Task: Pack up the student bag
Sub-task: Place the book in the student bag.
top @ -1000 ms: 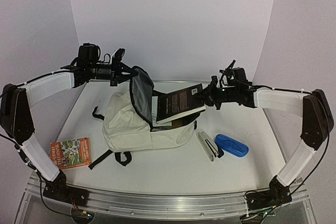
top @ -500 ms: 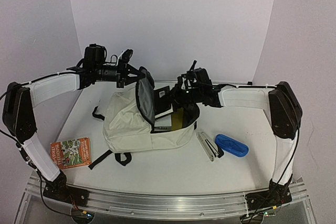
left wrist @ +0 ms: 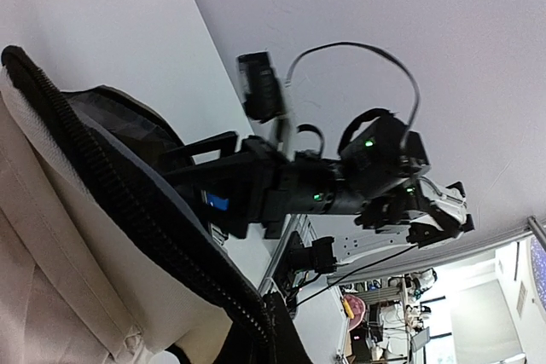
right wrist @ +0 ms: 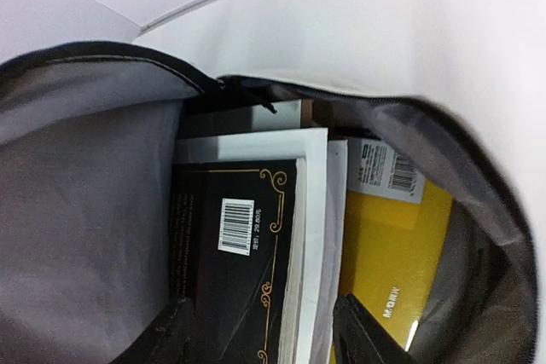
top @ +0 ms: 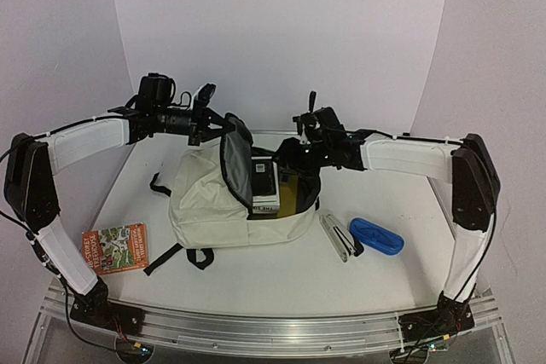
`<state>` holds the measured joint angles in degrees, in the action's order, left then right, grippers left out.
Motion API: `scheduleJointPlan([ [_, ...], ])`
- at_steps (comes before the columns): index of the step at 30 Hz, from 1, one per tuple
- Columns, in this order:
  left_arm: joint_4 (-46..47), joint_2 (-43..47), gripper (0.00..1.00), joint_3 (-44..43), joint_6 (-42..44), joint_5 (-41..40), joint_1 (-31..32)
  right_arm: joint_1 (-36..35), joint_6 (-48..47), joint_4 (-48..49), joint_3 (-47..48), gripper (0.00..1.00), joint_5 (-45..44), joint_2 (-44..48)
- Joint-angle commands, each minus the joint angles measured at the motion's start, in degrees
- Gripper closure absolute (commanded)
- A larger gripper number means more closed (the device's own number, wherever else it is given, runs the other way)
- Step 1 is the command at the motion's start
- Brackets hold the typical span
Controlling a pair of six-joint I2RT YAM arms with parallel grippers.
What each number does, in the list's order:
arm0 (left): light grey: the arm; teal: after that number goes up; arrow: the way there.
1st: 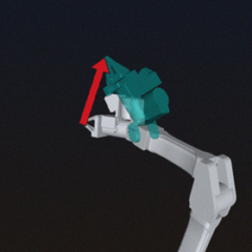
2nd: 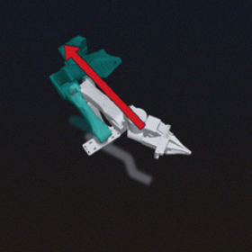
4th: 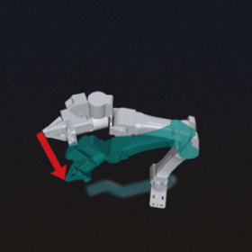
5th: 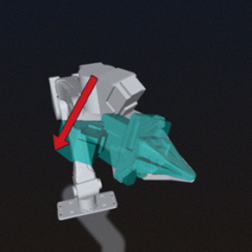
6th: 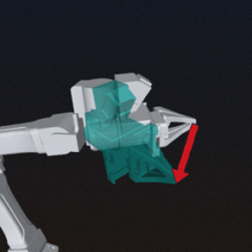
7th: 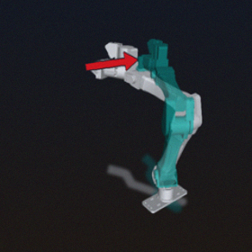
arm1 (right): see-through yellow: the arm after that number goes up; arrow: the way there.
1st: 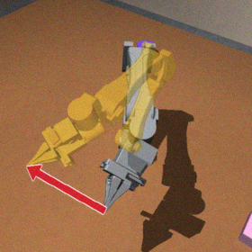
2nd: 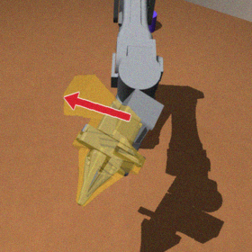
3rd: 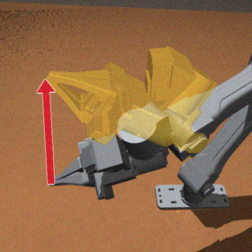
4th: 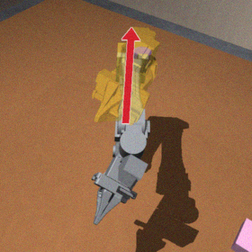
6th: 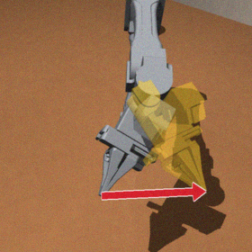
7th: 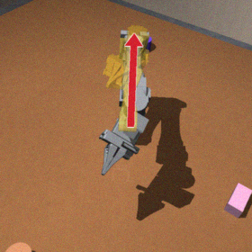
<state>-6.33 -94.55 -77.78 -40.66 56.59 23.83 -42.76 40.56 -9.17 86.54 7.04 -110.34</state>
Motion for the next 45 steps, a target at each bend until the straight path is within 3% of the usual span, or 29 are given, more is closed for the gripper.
scheduleJointPlan([
  [1,-1.7,2.7,1.0,-3.3,3.2,-1.1,-0.1,-0.1,-3.1,-1.4,-2.1,0.54,-0.6,3.8],
  [7,-1.8,2.6,1.0,-3.3,3.1,-1.2,-0.1,-0.9,-2.1,1.0,-2.3,0.64,4.6,0.6],
  [17,-3.0,3.2,1.0,-2.6,3.9,-2.2,-0.2,-1.2,-2.0,1.2,-1.2,0.64,7.0,-2.7],
  [36,-3.4,2.2,1.0,-3.1,4.3,-2.1,-0.5,-2.7,-2.2,2.3,2.0,0.76,8.7,-6.5],
  [45,-3.2,1.3,1.0,-3.2,4.0,-2.0,-0.5,-5.3,-2.3,4.2,8.2,0.78,11.9,-11.5],
])
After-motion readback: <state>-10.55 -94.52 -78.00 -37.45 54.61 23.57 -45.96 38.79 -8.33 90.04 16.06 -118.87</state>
